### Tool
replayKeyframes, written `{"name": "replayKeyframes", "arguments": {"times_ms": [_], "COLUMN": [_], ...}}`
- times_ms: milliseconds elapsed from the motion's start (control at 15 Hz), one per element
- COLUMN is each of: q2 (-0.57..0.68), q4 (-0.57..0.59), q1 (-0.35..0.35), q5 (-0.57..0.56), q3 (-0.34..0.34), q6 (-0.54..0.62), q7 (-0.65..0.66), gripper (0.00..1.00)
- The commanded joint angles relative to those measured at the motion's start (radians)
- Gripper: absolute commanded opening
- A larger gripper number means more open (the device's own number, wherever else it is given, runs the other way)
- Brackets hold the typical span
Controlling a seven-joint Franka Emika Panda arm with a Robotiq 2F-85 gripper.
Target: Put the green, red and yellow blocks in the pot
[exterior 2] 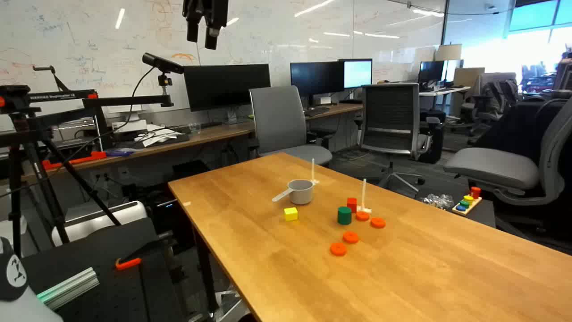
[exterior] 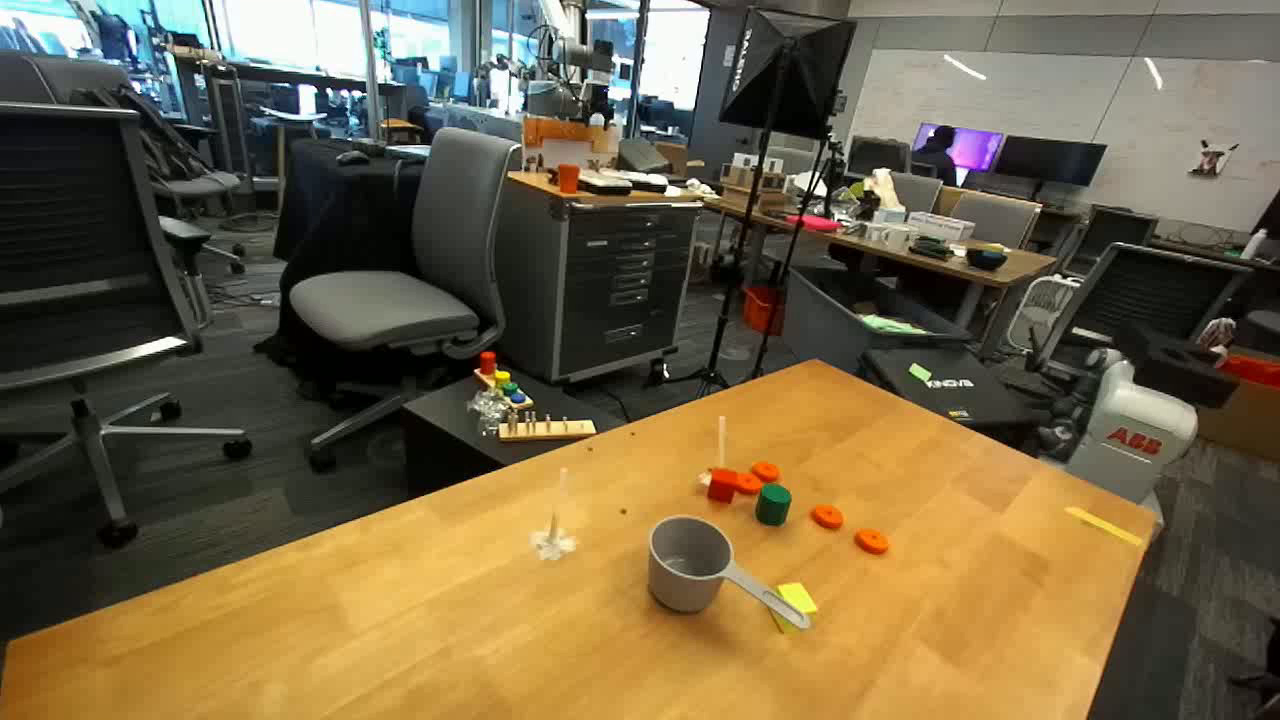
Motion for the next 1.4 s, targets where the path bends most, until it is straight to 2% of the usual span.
{"name": "replayKeyframes", "arguments": {"times_ms": [0,600,733,867,1067,1333], "q2": [0.000,0.017,0.053,0.140,0.261,0.486], "q4": [0.005,0.030,0.092,0.217,0.379,0.559], "q1": [-0.020,-0.029,-0.063,-0.108,-0.141,-0.153], "q5": [0.006,0.020,-0.022,-0.101,-0.177,-0.188], "q3": [0.016,0.008,-0.006,-0.012,-0.003,-0.017], "q6": [-0.004,0.015,0.030,0.017,0.030,0.061], "q7": [-0.005,0.008,0.017,0.049,0.108,0.223], "gripper": [1.00,1.00,1.00,1.00,1.00,1.00]}}
